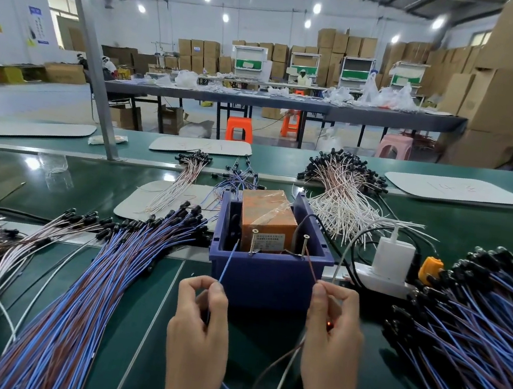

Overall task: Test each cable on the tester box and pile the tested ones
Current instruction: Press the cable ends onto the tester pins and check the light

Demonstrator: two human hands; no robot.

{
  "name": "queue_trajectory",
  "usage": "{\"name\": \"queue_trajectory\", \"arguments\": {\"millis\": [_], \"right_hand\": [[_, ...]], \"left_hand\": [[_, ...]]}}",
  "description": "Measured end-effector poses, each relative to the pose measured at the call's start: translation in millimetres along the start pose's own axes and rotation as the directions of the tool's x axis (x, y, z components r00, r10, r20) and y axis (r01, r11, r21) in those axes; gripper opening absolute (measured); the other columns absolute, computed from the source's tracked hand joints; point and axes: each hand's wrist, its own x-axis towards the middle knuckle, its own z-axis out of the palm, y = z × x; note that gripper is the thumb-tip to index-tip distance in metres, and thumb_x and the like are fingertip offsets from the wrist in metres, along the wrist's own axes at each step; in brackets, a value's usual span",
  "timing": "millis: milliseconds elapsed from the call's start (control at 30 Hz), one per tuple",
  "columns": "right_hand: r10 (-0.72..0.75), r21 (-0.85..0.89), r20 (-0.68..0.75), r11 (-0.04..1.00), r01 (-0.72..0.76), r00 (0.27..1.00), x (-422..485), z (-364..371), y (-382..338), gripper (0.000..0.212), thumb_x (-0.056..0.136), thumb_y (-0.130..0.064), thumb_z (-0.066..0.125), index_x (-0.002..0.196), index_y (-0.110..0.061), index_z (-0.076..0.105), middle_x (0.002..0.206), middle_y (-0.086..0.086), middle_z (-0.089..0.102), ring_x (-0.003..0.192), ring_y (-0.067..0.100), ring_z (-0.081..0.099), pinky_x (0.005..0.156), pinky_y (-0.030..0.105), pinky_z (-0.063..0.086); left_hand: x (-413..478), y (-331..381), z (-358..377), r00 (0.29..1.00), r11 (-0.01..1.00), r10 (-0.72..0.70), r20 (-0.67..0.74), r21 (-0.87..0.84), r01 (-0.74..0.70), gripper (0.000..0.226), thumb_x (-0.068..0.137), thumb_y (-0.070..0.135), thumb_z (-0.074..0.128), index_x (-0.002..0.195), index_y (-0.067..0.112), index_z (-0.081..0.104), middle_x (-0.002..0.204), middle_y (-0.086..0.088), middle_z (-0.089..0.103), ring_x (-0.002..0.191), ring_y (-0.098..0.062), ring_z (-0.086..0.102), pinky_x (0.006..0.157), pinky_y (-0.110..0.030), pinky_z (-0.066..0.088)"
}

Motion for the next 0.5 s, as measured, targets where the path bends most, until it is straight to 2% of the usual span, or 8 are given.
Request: {"name": "queue_trajectory", "arguments": {"millis": [133, 200, 233, 300, 400, 433, 500], "right_hand": [[0.011, 0.006, -0.002, 1.000, -0.011, 1.000, -2, -1, -1, 0.007, 0.095, -0.050, 0.046, 0.093, -0.053, 0.053, 0.088, -0.020, 0.067, 0.074, 0.001, 0.062, 0.059, 0.006, 0.043], [0.017, 0.018, 0.001, 1.000, -0.017, 1.000, -3, -2, -2, 0.008, 0.095, -0.050, 0.047, 0.094, -0.054, 0.053, 0.091, -0.019, 0.067, 0.078, 0.003, 0.062, 0.061, 0.007, 0.044], [0.019, 0.019, 0.003, 1.000, -0.019, 1.000, -4, -3, -2, 0.008, 0.096, -0.049, 0.047, 0.094, -0.054, 0.053, 0.091, -0.018, 0.066, 0.077, 0.004, 0.062, 0.061, 0.008, 0.044], [0.024, 0.018, -0.002, 1.000, -0.024, 1.000, -7, -6, -5, 0.007, 0.095, -0.049, 0.047, 0.094, -0.053, 0.053, 0.089, -0.016, 0.066, 0.071, 0.008, 0.060, 0.057, 0.008, 0.043], [0.032, 0.004, -0.033, 0.999, -0.032, 0.999, -11, -11, -9, 0.007, 0.093, -0.052, 0.046, 0.094, -0.054, 0.052, 0.089, -0.019, 0.067, 0.072, 0.004, 0.061, 0.062, 0.006, 0.044], [0.041, -0.005, -0.042, 0.999, -0.041, 0.998, -12, -13, -10, 0.008, 0.093, -0.052, 0.045, 0.094, -0.055, 0.052, 0.089, -0.021, 0.067, 0.074, 0.002, 0.062, 0.064, 0.006, 0.044], [0.059, -0.019, -0.056, 0.998, -0.060, 0.997, -17, -18, -12, 0.007, 0.092, -0.053, 0.046, 0.095, -0.055, 0.052, 0.087, -0.018, 0.066, 0.071, 0.006, 0.061, 0.063, 0.012, 0.047]], "left_hand": [[1, 1, -1, 0.999, 0.999, -0.029, -0.026, -0.028, 0.028, 0.014, 0.102, 0.035, 0.046, 0.091, 0.043, 0.051, 0.056, 0.008, 0.052, 0.046, -0.008, 0.039, 0.044, -0.031, 0.035], [1, 2, -1, 0.999, 0.999, -0.028, -0.045, -0.030, 0.026, 0.010, 0.100, 0.037, 0.045, 0.094, 0.044, 0.051, 0.063, 0.007, 0.058, 0.049, -0.013, 0.046, 0.049, -0.038, 0.043], [1, 3, 0, 0.998, 0.999, -0.025, -0.060, -0.033, 0.023, 0.009, 0.098, 0.039, 0.045, 0.096, 0.045, 0.050, 0.072, 0.009, 0.062, 0.054, -0.012, 0.052, 0.055, -0.041, 0.047], [0, 3, 0, 0.996, 1.000, -0.003, -0.094, -0.021, 0.001, 0.014, 0.097, 0.037, 0.045, 0.104, 0.048, 0.048, 0.093, 0.014, 0.061, 0.078, -0.007, 0.060, 0.070, -0.041, 0.053], [-2, 1, -2, 0.984, 0.989, 0.114, -0.135, 0.109, -0.100, 0.022, 0.100, 0.026, 0.046, 0.122, 0.032, 0.045, 0.121, 0.005, 0.042, 0.112, -0.015, 0.051, 0.093, -0.044, 0.048], [-4, 2, -4, 0.974, 0.973, 0.185, -0.128, 0.162, -0.164, 0.024, 0.101, 0.025, 0.046, 0.124, 0.029, 0.045, 0.123, 0.007, 0.039, 0.118, -0.017, 0.048, 0.097, -0.043, 0.045], [-11, 8, -8, 0.937, 0.919, 0.344, -0.060, 0.226, -0.323, 0.028, 0.097, 0.031, 0.046, 0.124, 0.029, 0.049, 0.124, 0.008, 0.040, 0.121, -0.010, 0.044, 0.099, -0.034, 0.040]]}}
